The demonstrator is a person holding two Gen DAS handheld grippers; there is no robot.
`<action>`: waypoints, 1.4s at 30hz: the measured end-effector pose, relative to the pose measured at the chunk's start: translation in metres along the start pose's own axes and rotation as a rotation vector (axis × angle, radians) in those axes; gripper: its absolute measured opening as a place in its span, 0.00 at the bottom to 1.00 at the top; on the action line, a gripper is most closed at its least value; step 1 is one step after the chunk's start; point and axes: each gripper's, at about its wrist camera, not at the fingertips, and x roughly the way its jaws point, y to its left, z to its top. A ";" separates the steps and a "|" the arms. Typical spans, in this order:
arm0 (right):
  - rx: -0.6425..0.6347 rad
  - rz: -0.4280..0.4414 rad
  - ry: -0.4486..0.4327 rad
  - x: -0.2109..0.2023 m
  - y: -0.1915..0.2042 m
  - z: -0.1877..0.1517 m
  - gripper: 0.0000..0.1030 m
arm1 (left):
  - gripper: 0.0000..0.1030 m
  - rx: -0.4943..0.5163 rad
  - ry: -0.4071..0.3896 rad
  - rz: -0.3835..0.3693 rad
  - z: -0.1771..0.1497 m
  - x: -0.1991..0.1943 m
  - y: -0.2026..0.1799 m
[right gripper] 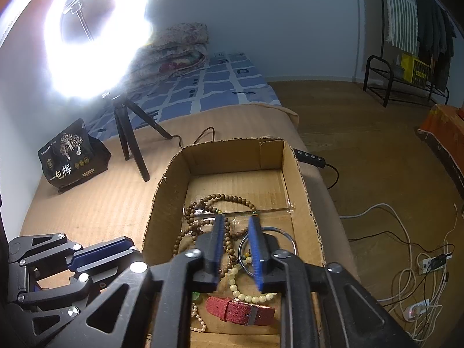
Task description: Organize jewelry
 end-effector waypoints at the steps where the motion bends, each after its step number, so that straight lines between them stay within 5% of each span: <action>1: 0.003 -0.002 -0.002 0.000 0.000 0.000 0.25 | 0.07 0.003 0.001 0.003 0.000 0.000 0.000; 3: 0.012 -0.002 -0.006 -0.001 -0.002 0.000 0.29 | 0.08 0.009 0.003 0.008 -0.001 0.001 -0.001; 5: 0.019 -0.004 -0.008 -0.002 -0.002 0.001 0.33 | 0.40 0.013 0.004 0.020 -0.002 0.001 -0.002; 7: 0.017 -0.011 -0.012 -0.002 -0.002 0.001 0.48 | 0.51 0.013 -0.014 0.031 -0.003 -0.001 -0.001; 11: 0.015 -0.020 -0.011 -0.002 0.000 0.001 0.54 | 0.51 0.010 -0.012 0.039 -0.004 -0.002 0.001; 13: 0.019 -0.032 -0.012 -0.002 0.000 0.002 0.70 | 0.51 0.003 -0.013 0.041 -0.004 -0.003 0.003; 19: 0.027 -0.056 -0.019 -0.007 0.003 0.002 0.83 | 0.51 -0.004 -0.014 0.045 -0.005 -0.007 0.006; 42: -0.005 -0.121 -0.101 -0.080 0.046 -0.001 0.86 | 0.51 -0.014 -0.094 0.089 -0.019 -0.093 0.007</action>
